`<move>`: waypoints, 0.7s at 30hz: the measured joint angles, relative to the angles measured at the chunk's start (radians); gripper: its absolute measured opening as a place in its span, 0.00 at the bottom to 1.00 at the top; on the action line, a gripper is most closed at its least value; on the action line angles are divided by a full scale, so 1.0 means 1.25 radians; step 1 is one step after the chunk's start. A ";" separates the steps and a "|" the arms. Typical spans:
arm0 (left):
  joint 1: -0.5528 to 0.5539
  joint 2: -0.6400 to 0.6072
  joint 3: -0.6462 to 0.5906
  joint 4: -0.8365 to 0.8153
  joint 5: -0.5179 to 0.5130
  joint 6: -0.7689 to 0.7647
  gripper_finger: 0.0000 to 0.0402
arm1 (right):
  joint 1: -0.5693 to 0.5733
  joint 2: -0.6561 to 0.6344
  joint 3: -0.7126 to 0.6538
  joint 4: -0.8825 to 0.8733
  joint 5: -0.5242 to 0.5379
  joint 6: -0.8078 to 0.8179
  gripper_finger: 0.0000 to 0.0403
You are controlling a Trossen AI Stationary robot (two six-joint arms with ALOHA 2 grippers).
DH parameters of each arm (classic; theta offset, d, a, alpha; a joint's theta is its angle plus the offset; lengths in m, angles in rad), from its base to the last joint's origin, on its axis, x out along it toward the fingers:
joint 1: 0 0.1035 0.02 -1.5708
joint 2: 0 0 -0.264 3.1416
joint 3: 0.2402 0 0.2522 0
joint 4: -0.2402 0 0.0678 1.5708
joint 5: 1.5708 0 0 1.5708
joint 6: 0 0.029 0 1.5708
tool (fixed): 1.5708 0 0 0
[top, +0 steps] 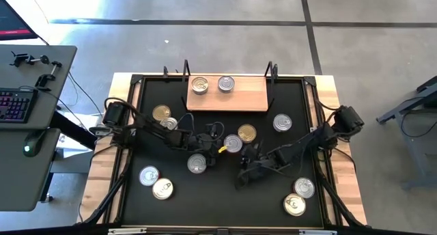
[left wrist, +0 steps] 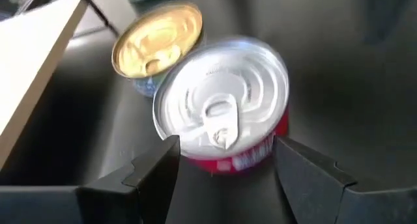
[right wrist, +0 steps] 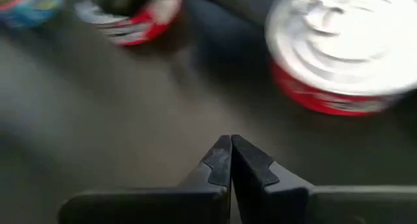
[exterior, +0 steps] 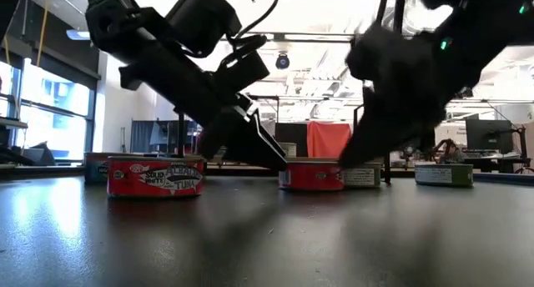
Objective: Stack canned seafood by type on shelf
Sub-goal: Put the top right red canned tuna on the shelf
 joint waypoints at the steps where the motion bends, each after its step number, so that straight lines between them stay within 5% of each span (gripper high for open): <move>1: -0.004 -0.008 0.000 -0.027 -0.011 -0.005 0.59 | 0.011 0.000 0.010 -0.004 -0.001 -0.022 0.00; 5: -0.018 -0.030 0.000 -0.089 -0.039 -0.014 0.59 | 0.054 0.000 0.049 -0.028 0.047 -0.092 0.00; 13: -0.002 -0.015 0.000 -0.084 0.015 -0.041 0.59 | -0.002 0.000 0.053 -0.321 0.163 0.197 0.00; 21: 0.025 -0.010 0.000 -0.054 0.015 -0.046 0.59 | -0.114 0.000 -0.025 -0.128 0.116 0.058 0.00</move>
